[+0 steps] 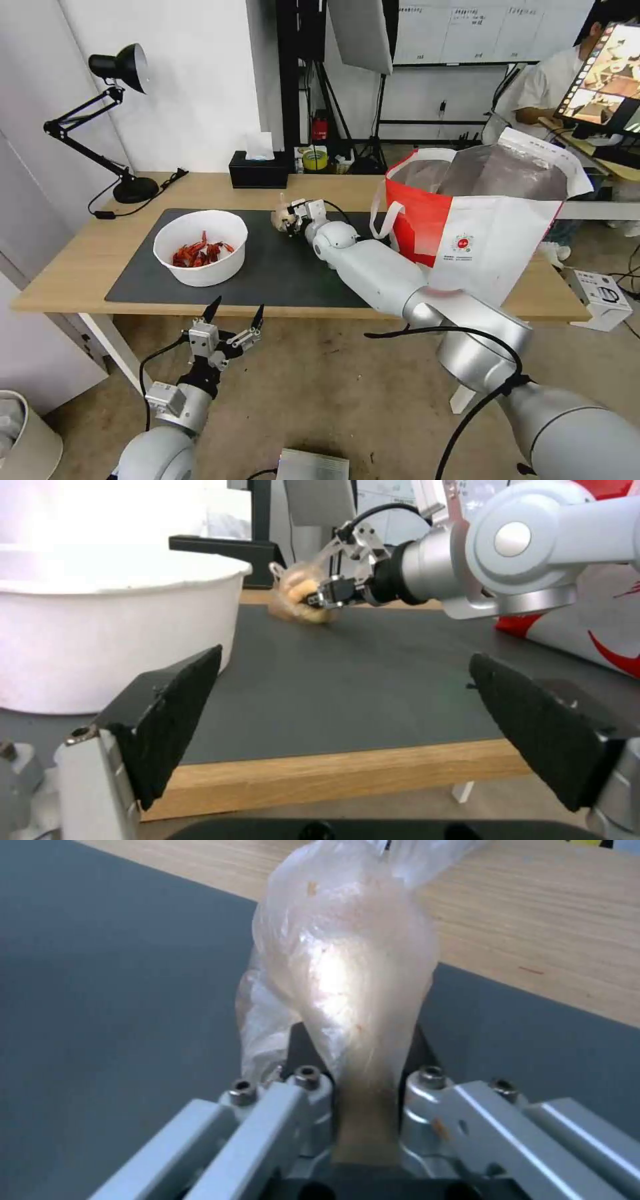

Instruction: Pick up the trash from the table and place it into the takeout bag.

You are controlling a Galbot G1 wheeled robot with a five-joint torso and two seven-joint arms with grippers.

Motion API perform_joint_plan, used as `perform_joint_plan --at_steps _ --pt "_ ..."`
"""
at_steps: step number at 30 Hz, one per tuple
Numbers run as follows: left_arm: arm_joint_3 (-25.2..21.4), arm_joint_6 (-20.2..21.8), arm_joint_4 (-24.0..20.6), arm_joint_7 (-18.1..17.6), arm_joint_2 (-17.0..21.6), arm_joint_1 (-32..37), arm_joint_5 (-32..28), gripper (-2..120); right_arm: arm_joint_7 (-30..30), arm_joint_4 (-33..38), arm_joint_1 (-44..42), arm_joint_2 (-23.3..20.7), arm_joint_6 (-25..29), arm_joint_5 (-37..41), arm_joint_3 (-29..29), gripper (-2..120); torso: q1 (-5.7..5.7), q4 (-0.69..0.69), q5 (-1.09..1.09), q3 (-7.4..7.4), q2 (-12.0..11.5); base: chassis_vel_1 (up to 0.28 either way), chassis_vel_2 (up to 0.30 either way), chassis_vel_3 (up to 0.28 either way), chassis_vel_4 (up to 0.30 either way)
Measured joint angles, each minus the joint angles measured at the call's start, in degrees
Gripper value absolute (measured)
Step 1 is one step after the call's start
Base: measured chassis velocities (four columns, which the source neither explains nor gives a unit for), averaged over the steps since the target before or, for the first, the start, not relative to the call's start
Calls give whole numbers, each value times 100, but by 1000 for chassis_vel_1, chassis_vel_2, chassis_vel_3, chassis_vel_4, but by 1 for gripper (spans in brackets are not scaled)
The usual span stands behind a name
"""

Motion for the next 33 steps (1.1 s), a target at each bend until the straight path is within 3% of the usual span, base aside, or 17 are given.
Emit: perform_joint_plan --at_steps 10,14,18,20,21,24,25,28,33 --pt "-17 0 -11 -3 28 2 -3 100 114 153 -6 -17 1 13 79 4 0 0 0 0 0 0 0 0 0" --pt "-17 0 -26 -6 31 5 -4 100 276 535 2 -161 -3 96 124 4 0 1 0 0 0 0 0 0 0" --pt "-17 -1 -54 -11 40 8 -5 100 706 1326 -22 -499 -69 198 47 4 0 1 0 0 0 0 0 0 0" --pt "-17 -1 -83 -14 43 18 -5 100 1296 2163 -149 -876 -164 304 -61 4 0 1 0 0 0 0 0 0 0" --pt "-17 -1 -83 -14 43 18 -5 100 1296 2163 -149 -876 -164 304 -61 4 0 1 0 0 0 0 0 0 0" --pt "-17 -1 -103 -16 43 41 0 100 1946 3105 -441 -1355 -120 340 -144 4 0 0 1 -1 0 0 0 0 0" --pt "-17 -1 -103 -16 43 41 0 100 1946 3105 -441 -1355 -120 340 -144 4 0 0 1 -1 0 0 0 0 0" --pt "-8 -1 -119 -22 37 70 16 100 2465 3942 -826 -1764 292 50 -138 4 -1 -1 1 0 0 0 0 0 0" --pt "2 -1 -121 -25 17 106 50 100 2753 4618 -1128 -2091 659 -544 44 3 -1 0 1 -1 0 0 0 0 0"
